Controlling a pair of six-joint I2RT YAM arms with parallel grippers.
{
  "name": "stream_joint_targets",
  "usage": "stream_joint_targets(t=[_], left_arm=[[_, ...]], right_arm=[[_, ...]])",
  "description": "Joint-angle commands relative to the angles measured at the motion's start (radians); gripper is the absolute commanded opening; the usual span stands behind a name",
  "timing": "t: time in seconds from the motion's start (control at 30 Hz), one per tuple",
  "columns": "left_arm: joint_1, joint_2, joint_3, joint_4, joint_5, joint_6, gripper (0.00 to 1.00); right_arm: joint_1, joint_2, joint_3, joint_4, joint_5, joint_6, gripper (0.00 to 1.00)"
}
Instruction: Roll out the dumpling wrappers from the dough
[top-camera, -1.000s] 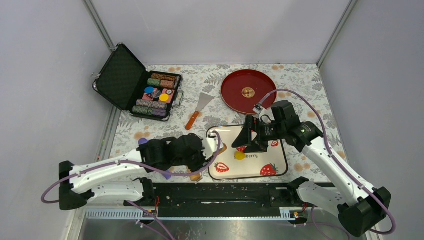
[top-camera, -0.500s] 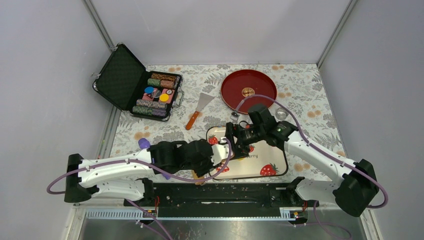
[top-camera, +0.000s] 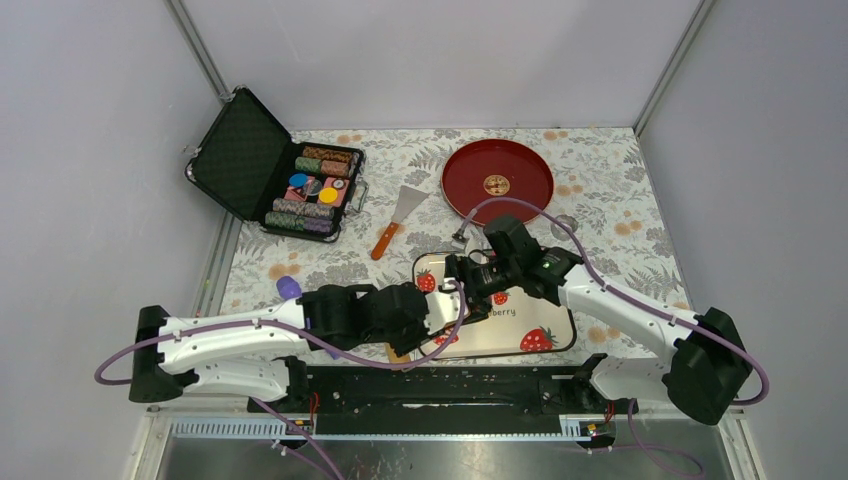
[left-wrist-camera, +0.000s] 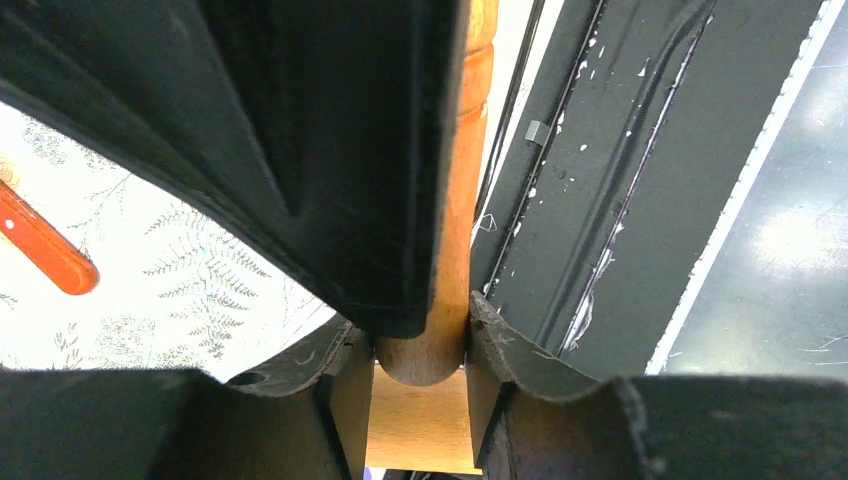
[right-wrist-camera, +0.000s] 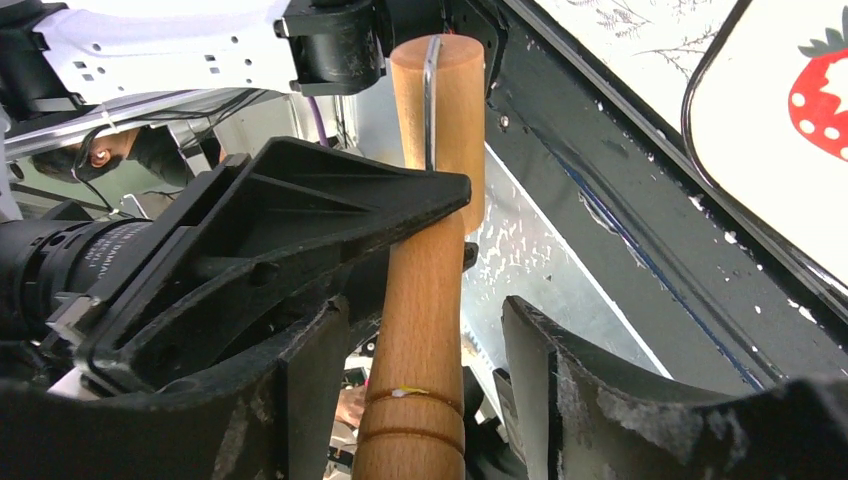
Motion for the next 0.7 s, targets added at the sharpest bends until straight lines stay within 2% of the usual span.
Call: stream_joint_targets(t=[0.0, 0.67], left_arm=[[-0.010, 0.001, 0.046, 0.058, -0.039, 0.006, 0.00], [-0.044, 0.038, 0.044, 0.055, -0.038, -0.011, 0.00]], right_arm=[[0.019, -0.002, -0.012, 0.013, -0.021, 0.003, 0.64], [0.039, 0.012, -0.040, 0.019, -0.027, -0.002, 0.57]])
